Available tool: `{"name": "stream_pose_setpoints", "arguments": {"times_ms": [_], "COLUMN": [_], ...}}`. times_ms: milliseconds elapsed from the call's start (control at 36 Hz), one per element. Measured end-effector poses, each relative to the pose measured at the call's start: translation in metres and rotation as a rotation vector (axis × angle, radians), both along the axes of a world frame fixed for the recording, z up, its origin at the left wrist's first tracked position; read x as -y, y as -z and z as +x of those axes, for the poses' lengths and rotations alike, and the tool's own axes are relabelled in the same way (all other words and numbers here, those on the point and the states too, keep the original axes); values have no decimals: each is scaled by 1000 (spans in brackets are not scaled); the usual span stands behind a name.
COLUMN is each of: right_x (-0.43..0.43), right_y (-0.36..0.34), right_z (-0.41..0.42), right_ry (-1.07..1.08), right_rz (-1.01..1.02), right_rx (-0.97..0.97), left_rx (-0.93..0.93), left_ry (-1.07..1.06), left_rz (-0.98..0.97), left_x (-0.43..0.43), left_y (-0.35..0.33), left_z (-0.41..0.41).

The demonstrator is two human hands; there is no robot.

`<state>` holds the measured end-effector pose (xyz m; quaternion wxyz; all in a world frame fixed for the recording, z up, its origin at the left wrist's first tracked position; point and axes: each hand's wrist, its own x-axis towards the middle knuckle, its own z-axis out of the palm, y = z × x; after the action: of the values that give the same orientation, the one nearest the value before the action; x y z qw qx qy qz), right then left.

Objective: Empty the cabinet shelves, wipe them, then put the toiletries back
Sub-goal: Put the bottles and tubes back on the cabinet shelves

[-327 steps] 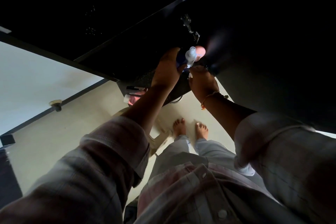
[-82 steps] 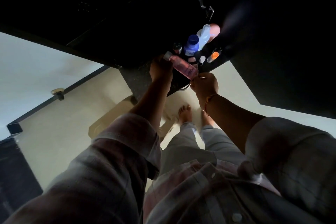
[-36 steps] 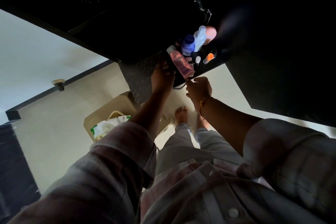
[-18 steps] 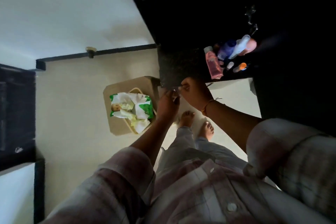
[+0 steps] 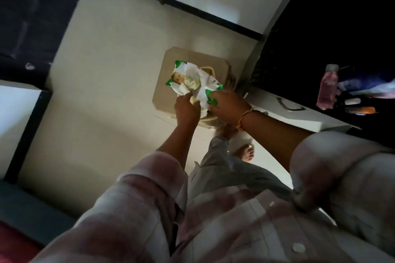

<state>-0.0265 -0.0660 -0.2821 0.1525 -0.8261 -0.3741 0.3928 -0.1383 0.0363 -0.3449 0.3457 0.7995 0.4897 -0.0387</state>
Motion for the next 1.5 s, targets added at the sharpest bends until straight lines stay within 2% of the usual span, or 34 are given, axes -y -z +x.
{"name": "stream_pose_setpoints", "arguments": {"times_ms": [250,389,472,694,889,1083,1194,1361,1500], "right_x": [0,5,9,18,24,27,26,27,23], "right_y": [8,9,12,16,17,10,6,1,-5], "right_z": [6,14,16,21,23,30,34,38,44], "right_ry": [-63,-77,-16,39,80,109,157,381,820], "right_rz": [-86,-150,-139,-125,-97,-94,-67,28,203], "right_rx": [22,38,25,9,-10,-17,-32,-124,-463], "left_rx": [33,-76,-137,-147,-216,33,234,432,491], "left_ry": [8,120,133,111,69,-97,-193,-387,-321], "left_rz": [-64,-29,-35,22,-61,46,29,-221,-556], "left_x": [-18,-30,-35,-38,-42,-39,-30,-22,2], "left_y": [23,33,35,32,31,10,-14,-41,-51], "left_z": [19,32,40,47,59,64,66,69,80]}}
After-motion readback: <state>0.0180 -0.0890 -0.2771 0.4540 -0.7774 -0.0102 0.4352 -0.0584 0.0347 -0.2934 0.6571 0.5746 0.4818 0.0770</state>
